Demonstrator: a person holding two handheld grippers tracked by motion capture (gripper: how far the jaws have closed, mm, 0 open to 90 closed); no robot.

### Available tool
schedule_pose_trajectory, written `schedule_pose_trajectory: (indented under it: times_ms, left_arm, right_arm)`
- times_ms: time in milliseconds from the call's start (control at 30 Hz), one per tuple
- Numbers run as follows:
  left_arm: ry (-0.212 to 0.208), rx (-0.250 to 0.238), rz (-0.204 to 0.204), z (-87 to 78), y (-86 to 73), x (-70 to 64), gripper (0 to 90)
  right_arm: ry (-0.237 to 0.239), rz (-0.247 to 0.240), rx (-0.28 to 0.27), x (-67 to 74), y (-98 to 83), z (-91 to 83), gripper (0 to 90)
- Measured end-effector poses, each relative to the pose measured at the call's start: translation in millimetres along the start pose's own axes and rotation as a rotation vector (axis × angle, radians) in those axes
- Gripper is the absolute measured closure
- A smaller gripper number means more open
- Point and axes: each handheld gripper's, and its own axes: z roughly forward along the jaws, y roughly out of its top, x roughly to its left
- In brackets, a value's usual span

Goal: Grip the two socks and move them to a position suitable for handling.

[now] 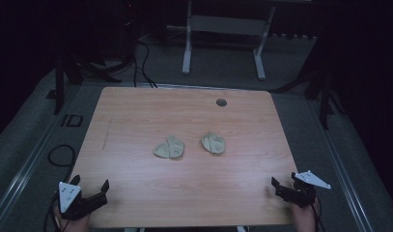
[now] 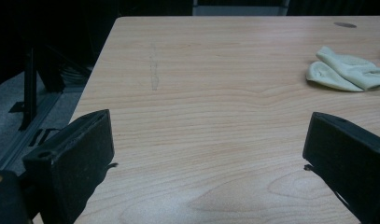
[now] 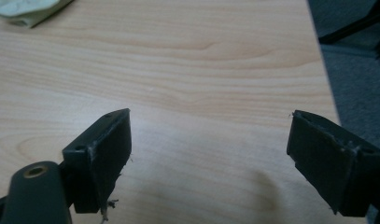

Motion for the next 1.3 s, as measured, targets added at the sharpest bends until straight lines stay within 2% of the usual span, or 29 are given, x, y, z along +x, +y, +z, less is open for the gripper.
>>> schedule_pose_trajectory:
  times_ms: [67, 133, 300, 333, 467, 533, 633, 733, 833, 967, 1100, 1200, 1300]
  left_arm:
    - [0.009, 0.004, -0.011, -1.0, 0.5, 0.0, 2.1]
    - [0.009, 0.01, -0.002, -1.6, 0.3, -0.8, 2.1]
    - [-0.013, 0.003, 0.007, -2.8, 0.2, -3.1, 2.1]
    - [-0.019, 0.001, 0.007, -3.1, 0.3, -3.5, 2.1]
    - [-0.035, 0.003, 0.008, -2.9, -0.2, -5.7, 2.1]
    - [-0.041, 0.002, 0.004, -2.9, 0.1, -6.5, 2.1]
    - [-0.014, 0.004, 0.005, -3.9, 0.8, -7.6, 2.1]
    - [-0.011, 0.017, -0.006, -3.6, 0.0, -6.7, 2.1]
    - [-0.021, 0.005, -0.01, -3.5, -0.2, -6.8, 2.1]
    - [-0.029, -0.001, -0.019, -3.7, -0.1, -6.2, 2.2]
    - [-0.055, 0.005, -0.046, -4.9, 1.5, -5.7, 2.2]
    - [-0.053, 0.014, -0.026, -5.6, 2.9, -7.8, 2.1]
    - [-0.073, 0.035, -0.013, -4.7, 3.0, -10.3, 2.1]
  right_arm:
    - [0.013, -0.012, 0.003, 1.3, 0.6, -0.7, 14.2]
    - [0.012, -0.014, 0.007, 3.1, 2.0, -1.6, 14.5]
    - [0.015, -0.026, 0.02, 6.6, 4.2, -2.2, 14.4]
    - [0.008, -0.045, 0.026, 9.0, 5.6, -1.8, 14.3]
    - [0.018, -0.048, 0.036, 13.4, 9.0, -0.4, 14.1]
    - [0.029, -0.054, 0.051, 16.8, 10.8, 2.2, 14.2]
    - [0.044, -0.071, 0.068, 23.2, 14.5, 6.4, 14.2]
    - [0.075, -0.076, 0.079, 29.8, 19.0, 10.1, 14.1]
    - [0.1, -0.072, 0.096, 36.3, 23.7, 14.2, 14.1]
    - [0.121, -0.078, 0.087, 44.6, 31.3, 18.2, 14.0]
    - [0.149, -0.092, 0.108, 51.7, 41.7, 22.3, 14.1]
    - [0.18, -0.078, 0.11, 56.3, 48.2, 26.0, 14.0]
    - [0.168, -0.082, 0.109, 64.5, 54.3, 31.0, 13.7]
